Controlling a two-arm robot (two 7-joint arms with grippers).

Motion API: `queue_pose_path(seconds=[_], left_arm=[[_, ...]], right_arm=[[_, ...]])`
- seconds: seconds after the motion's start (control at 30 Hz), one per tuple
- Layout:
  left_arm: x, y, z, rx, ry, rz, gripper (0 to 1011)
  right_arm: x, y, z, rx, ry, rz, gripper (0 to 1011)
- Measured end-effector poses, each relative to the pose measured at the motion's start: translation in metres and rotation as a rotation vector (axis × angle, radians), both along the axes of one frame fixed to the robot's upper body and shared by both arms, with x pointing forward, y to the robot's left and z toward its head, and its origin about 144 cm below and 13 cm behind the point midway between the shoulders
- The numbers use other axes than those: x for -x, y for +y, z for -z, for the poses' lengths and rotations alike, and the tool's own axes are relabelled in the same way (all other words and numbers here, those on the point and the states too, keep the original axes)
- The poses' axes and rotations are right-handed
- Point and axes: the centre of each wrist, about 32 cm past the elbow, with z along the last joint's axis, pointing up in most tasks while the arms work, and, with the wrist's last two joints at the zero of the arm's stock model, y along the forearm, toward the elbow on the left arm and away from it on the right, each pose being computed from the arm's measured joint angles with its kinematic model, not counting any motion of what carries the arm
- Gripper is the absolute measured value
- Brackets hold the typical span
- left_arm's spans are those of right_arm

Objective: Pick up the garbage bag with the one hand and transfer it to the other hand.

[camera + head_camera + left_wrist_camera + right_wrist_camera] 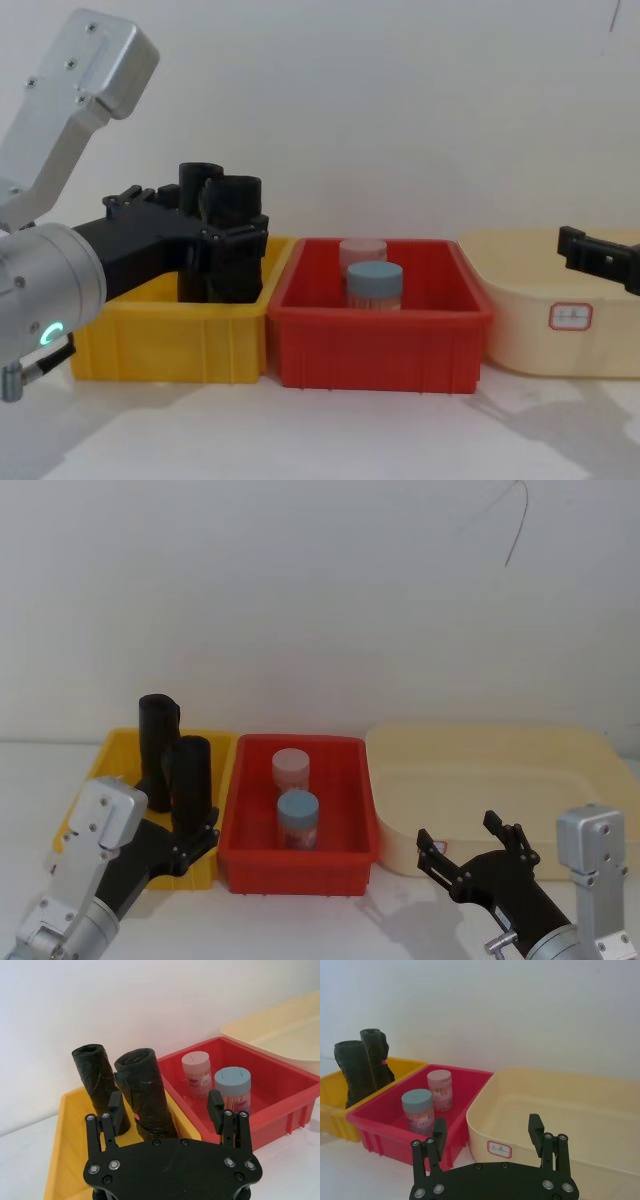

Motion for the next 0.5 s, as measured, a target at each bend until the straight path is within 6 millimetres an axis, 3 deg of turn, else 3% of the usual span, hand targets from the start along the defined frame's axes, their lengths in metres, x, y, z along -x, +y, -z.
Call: queue_pose_path(seconds=[0.5], left_arm=[[-0.0009, 0.0046, -0.0001, 0.026, -0.002, -0.026, 1001]], right_arm=[[0.0, 0.0, 0.0, 0.0, 0.0, 0.0, 1000]])
